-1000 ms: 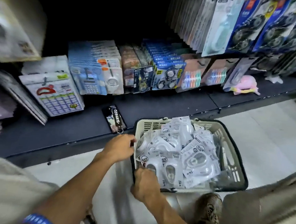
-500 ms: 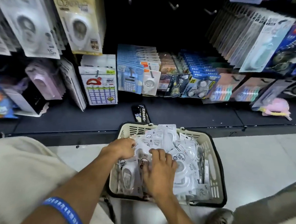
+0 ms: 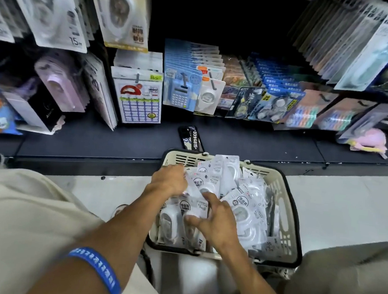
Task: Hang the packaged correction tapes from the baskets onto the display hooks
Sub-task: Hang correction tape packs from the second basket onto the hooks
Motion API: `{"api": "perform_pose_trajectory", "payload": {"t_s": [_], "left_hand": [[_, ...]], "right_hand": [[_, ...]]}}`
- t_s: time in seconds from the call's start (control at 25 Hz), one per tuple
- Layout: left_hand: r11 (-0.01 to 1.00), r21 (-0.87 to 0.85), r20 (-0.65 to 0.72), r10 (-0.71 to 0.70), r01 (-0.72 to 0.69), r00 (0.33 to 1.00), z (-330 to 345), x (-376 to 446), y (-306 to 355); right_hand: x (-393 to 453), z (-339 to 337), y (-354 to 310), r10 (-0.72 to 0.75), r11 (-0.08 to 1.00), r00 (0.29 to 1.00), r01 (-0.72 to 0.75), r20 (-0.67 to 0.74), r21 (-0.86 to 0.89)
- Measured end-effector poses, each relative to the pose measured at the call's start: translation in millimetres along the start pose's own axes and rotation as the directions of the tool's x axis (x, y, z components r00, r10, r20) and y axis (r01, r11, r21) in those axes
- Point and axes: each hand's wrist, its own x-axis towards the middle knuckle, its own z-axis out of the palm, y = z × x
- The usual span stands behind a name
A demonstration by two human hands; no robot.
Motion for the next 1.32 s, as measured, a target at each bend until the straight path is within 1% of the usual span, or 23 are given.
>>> {"api": "perform_pose_trajectory", "payload": {"t_s": [0.12,0.2,0.24,0.32,0.36,0.4,0.48,0.52,0.56,0.6,0.64,0.68,0.76,0.8,0.84,0.88,0.92,1.0,1.08,1.16,1.2,1.24,1.32], "left_hand": [[0.947,-0.311,-0.149,-0.133,0.082,0.980,-3,13,-2],[0.834,-0.539,-0.179,-0.248,0.116,0.952,-6,20,-4],[0.726,-0.678,-0.187,-0.321,0.115,0.928,-13,27,-2],[0.486,-0.873,-0.186,-0.410,0.042,0.893,-22,37,2],[0.385,-0.923,-0.209,-0.462,-0.018,0.862,-41,49,15],[0.330,-0.942,-0.221,-0.483,-0.058,0.847,-68,65,30],[0.336,-0.941,-0.192,-0.436,-0.039,0.879,-78,55,38],[0.312,-0.950,-0.125,-0.322,-0.019,0.938,-84,51,46],[0.217,-0.976,-0.045,-0.170,-0.007,0.984,-89,44,54],[0.114,-0.993,0.003,-0.014,0.005,1.000,-97,35,62],[0.017,-1.000,-0.014,0.099,-0.015,0.995,-114,27,73],[-0.031,-0.998,-0.066,0.124,-0.063,0.990,-129,21,77],[-0.106,-0.980,-0.178,0.063,-0.171,0.982,-166,11,81],[-0.130,-0.968,-0.222,0.036,-0.215,0.974,-181,6,80],[-0.124,-0.961,-0.250,0.018,-0.246,0.968,-193,2,79],[-0.083,-0.960,-0.268,0.014,-0.266,0.963,-203,-2,79],[-0.010,-0.963,-0.271,0.018,-0.271,0.962,-209,-6,77],[0.103,-0.957,-0.266,0.073,-0.273,0.961,-214,-13,69],[0.090,-0.955,-0.276,0.082,-0.283,0.958,-221,-24,56],[0.072,-0.931,-0.353,0.061,-0.357,0.934,-232,-31,39],[0.066,-0.910,-0.406,0.066,-0.410,0.912,-239,-34,30],[0.043,-0.890,-0.451,0.065,-0.454,0.890,-247,-37,24],[-0.020,-0.860,-0.511,0.043,-0.511,0.859,-261,-40,17]], "right_hand": [[6,14,-7,0.081,0.959,0.981,-0.125,0.178,0.255],[17,14,-8,0.143,0.880,0.949,-0.252,0.281,0.402],[29,6,-7,0.165,0.847,0.941,-0.289,0.296,0.447],[40,-24,-7,0.174,0.787,0.940,-0.312,0.293,0.532],[61,-52,-8,0.171,0.763,0.951,-0.293,0.257,0.577],[85,-87,-21,0.132,0.731,0.965,-0.249,0.227,0.635],[83,-115,-26,0.071,0.674,0.976,-0.200,0.207,0.711],[86,-123,-32,0.043,0.650,0.980,-0.174,0.193,0.740],[88,-129,-39,0.019,0.619,0.983,-0.156,0.183,0.770],[90,-137,-51,-0.010,0.587,0.986,-0.127,0.164,0.799],[94,-149,-69,-0.038,0.555,0.993,-0.075,0.115,0.829],[96,-156,-85,-0.052,0.518,0.998,-0.013,0.047,0.855],[99,-165,-121,-0.021,0.432,0.998,0.061,-0.058,0.900],[98,-164,-136,-0.023,0.406,0.998,0.070,-0.066,0.911],[93,-162,-151,-0.053,0.402,0.996,0.084,-0.068,0.912],[89,-159,-163,-0.101,0.424,0.992,0.110,-0.074,0.899],[85,-155,-173,-0.140,0.447,0.986,0.141,-0.087,0.883],[84,-158,-188,-0.183,0.484,0.976,0.190,-0.114,0.854],[87,-175,-199,-0.223,0.545,0.974,0.146,-0.025,0.826],[92,-196,-210,-0.297,0.572,0.948,0.080,0.116,0.816],[94,-205,-216,-0.338,0.582,0.931,0.090,0.139,0.808],[97,-213,-223,-0.381,0.586,0.917,0.138,0.121,0.799],[106,-219,-238,-0.444,0.543,0.896,0.256,0.015,0.800]]}}
